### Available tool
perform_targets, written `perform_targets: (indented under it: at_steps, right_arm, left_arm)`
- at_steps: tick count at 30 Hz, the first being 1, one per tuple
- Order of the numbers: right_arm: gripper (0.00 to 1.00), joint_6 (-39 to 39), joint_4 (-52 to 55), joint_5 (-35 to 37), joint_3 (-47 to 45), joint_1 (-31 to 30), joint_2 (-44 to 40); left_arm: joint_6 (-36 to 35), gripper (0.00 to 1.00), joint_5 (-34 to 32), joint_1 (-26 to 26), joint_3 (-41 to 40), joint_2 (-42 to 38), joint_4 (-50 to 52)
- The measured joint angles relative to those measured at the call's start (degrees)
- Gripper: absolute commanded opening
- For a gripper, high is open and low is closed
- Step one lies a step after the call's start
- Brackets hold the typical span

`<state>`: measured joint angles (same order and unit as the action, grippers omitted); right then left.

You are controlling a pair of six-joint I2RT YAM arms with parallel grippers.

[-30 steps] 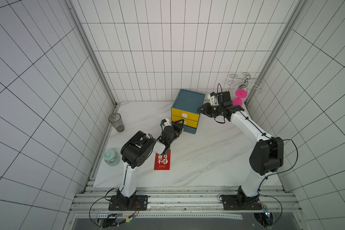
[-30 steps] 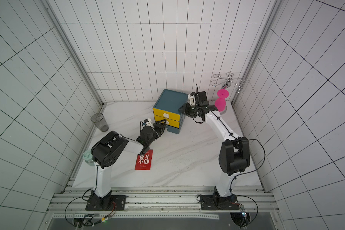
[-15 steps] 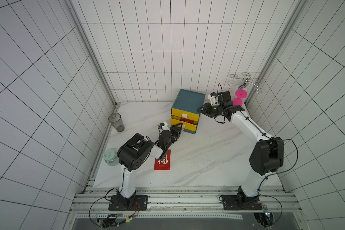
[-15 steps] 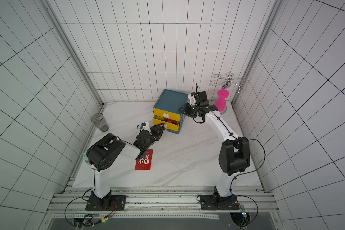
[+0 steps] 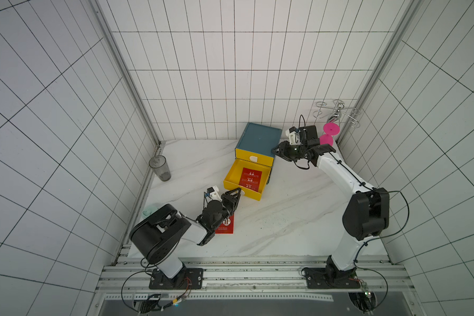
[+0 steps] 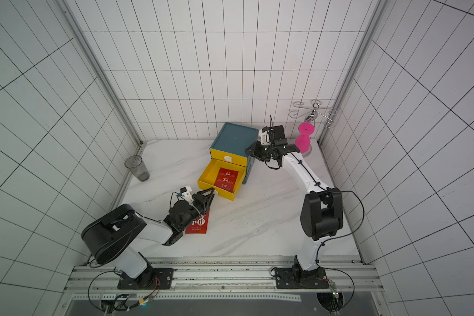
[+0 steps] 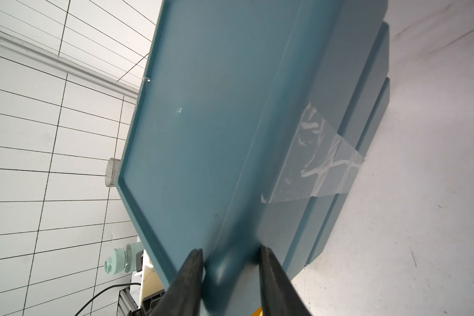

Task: Take the postcards out of the drawer
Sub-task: Open the drawer in the storage box.

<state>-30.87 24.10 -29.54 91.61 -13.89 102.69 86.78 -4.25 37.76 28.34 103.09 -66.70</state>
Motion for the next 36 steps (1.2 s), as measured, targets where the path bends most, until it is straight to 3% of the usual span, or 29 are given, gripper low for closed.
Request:
perform_targets:
  at_steps: [11, 22, 28, 36]
  right_arm:
    - [0.36, -0.2, 0.0, -0.2, 0.0, 0.0, 0.1]
    - [0.35, -0.9, -0.2, -1.1, 0.2, 0.3, 0.5]
    - [0.35, -1.2, -0.3, -1.3, 0.2, 0.3, 0.5]
    - [0.36, -1.4, -1.2, -1.5, 0.2, 0.4, 0.9]
  left_arm:
    - [0.6, 0.35, -0.5, 1.1, -7.1, -6.6, 0.3]
    - [-0.6, 0.36, -2.3, 2.7, -9.9, -16.5, 10.1]
    - [-0.8, 0.36, -2.4, 2.7, -10.1, -17.0, 12.8]
    - [-0.6, 0.45, -1.9, 3.0, -10.6, -16.7, 13.7]
